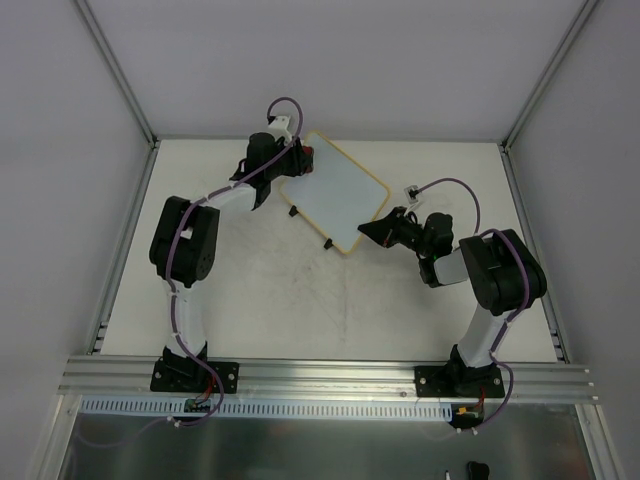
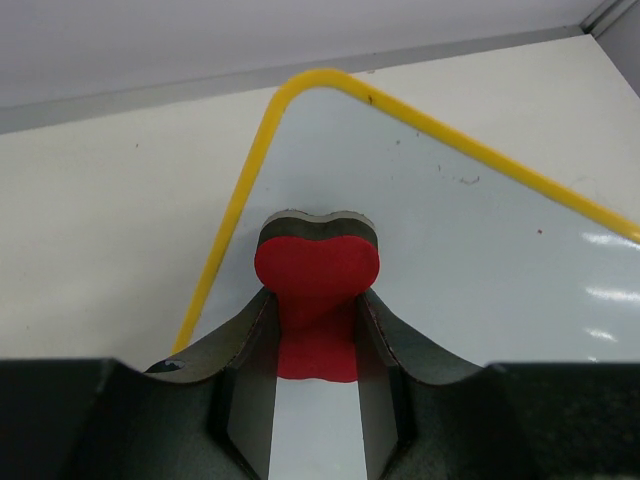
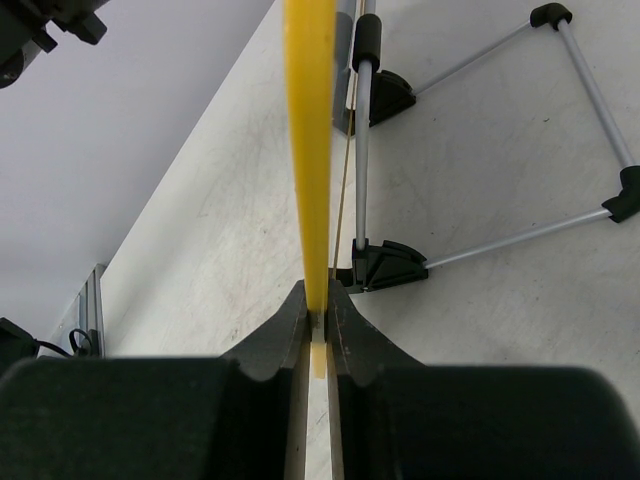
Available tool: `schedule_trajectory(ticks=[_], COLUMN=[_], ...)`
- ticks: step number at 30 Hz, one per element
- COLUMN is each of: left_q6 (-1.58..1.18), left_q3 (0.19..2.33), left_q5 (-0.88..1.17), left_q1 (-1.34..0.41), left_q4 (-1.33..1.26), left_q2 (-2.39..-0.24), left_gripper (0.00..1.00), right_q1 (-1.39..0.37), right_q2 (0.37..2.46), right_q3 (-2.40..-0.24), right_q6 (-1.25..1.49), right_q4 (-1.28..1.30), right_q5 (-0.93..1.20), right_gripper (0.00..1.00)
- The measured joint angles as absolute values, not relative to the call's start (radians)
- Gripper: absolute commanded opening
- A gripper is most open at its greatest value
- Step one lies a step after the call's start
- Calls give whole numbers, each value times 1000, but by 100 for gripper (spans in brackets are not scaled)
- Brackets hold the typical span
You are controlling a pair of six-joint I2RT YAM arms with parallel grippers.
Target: Erase the whiteboard
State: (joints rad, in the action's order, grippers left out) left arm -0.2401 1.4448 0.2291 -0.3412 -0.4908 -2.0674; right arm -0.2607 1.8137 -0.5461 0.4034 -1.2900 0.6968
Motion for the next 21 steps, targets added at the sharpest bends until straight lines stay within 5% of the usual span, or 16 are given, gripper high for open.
schedule_trajectory(ticks=[11, 21], left_q6=[-287, -373], left_q3=[1240, 1084], left_q5=[225, 36], left_q1=[-337, -268], left_q4=[-449, -121], left_q2=[-1937, -1560], left_gripper=[0, 0], right_q1=[-261, -261], right_q2=[1814, 1814], right_q3=[-546, -546], right_q6=[403, 403], right_q4=[-1290, -1290], right_q5=[697, 697], right_gripper=[0, 0])
